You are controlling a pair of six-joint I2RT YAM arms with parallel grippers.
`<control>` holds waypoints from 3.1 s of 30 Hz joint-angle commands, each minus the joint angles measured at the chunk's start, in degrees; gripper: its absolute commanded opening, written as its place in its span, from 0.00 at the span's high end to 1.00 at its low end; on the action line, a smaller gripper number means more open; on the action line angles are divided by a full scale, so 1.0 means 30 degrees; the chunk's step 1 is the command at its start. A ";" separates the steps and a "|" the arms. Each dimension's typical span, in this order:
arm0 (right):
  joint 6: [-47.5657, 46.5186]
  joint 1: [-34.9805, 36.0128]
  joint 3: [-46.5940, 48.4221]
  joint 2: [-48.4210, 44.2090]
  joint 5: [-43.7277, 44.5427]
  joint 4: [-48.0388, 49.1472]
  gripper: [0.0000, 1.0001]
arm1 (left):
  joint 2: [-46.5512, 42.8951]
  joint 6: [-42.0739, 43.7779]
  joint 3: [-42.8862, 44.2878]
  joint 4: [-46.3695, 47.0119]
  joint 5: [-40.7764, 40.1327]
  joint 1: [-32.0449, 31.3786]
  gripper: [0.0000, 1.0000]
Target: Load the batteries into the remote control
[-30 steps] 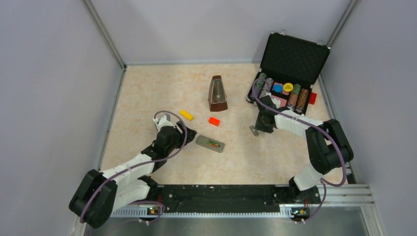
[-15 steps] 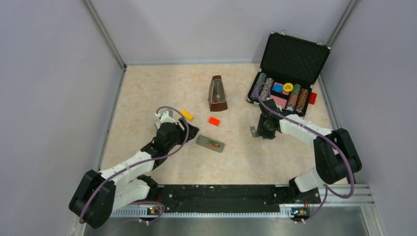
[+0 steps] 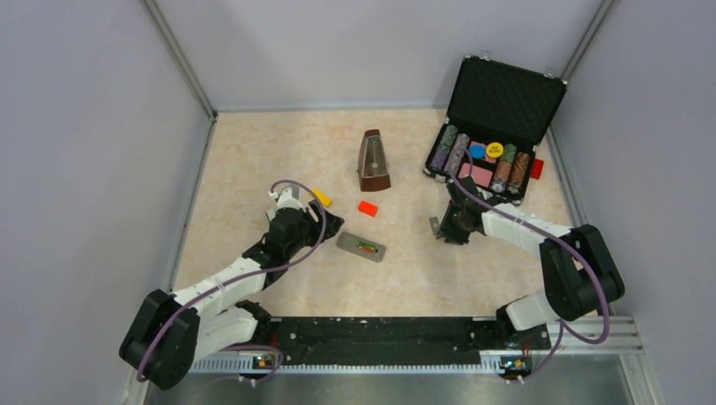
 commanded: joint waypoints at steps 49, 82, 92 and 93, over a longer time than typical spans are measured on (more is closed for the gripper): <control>-0.8145 0.2884 0.2258 0.2142 0.2536 0.1358 1.00 | 0.0198 -0.0118 0.0893 0.0847 -0.0033 0.0004 0.32; -0.8265 0.3227 0.1617 -0.2028 -0.6206 0.4147 1.00 | 1.2019 0.0604 0.9689 0.4080 1.0486 -0.1861 0.32; -0.7642 0.3244 0.1696 -0.1558 -0.6561 0.4722 1.00 | 1.2689 0.0459 1.0532 0.3285 1.0577 -0.1844 0.57; -0.7534 0.3238 0.1765 -0.1444 -0.6592 0.4790 1.00 | 1.2778 0.0417 1.0623 0.3210 1.0610 -0.1862 0.62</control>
